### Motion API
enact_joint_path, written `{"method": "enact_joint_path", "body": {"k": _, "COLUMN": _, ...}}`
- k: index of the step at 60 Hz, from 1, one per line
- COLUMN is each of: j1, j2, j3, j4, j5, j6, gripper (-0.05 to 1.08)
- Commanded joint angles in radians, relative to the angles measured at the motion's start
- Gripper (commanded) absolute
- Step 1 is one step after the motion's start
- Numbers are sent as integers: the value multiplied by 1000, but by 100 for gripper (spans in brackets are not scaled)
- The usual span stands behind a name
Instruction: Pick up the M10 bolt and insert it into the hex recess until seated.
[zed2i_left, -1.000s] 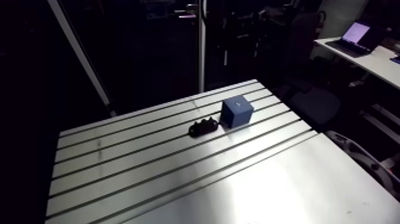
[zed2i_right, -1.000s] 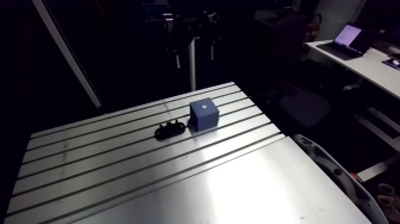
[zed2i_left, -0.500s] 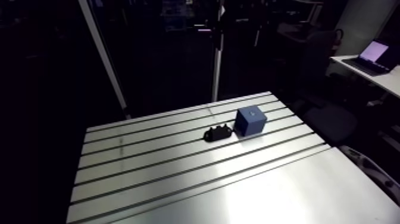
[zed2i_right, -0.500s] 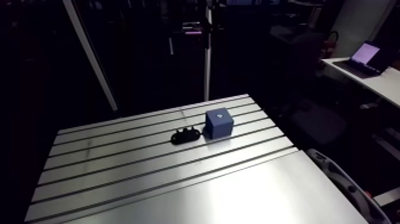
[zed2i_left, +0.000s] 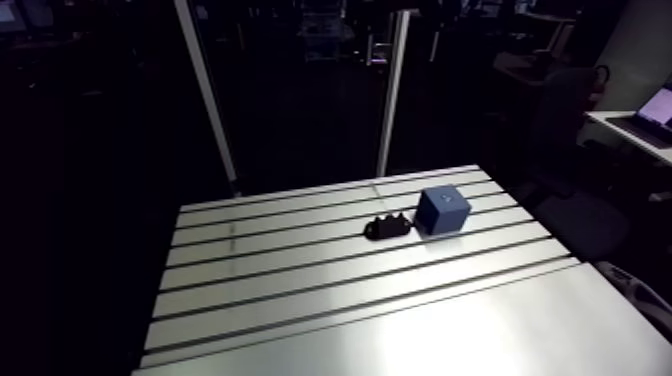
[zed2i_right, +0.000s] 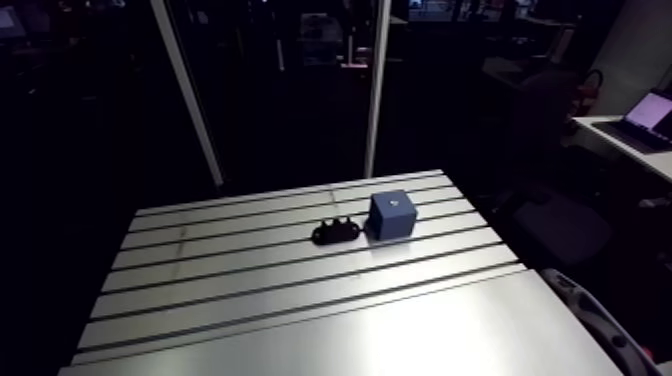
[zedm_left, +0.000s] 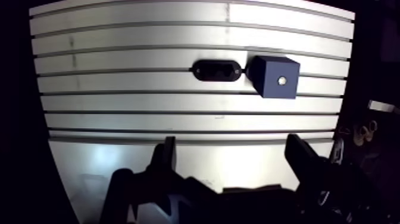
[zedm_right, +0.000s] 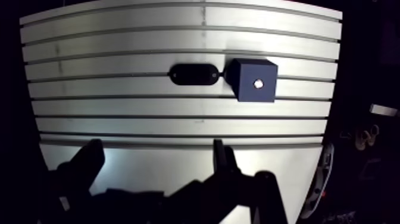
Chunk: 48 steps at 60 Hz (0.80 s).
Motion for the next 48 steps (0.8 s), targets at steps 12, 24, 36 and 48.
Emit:
{"method": "enact_joint_path", "body": {"k": 12, "j1": 7, "j2": -22, "j3": -7, "j4": -3, "j5": 4, "j6": 43, "gripper": 1}}
{"method": "enact_joint_path", "body": {"k": 24, "j1": 25, "j2": -82, "j3": 68, "j4": -35, "j5": 0, "j6": 90, "gripper": 1}}
{"method": "enact_joint_path", "body": {"k": 36, "j1": 27, "j2": -124, "j3": 169, "j4": -124, "j5": 0, "j6": 83, "gripper": 1}}
{"method": "enact_joint_path", "body": {"k": 48, "j1": 33, "j2": -127, "j3": 175, "j4": -124, "j5": 2, "j6": 84, "gripper": 1}}
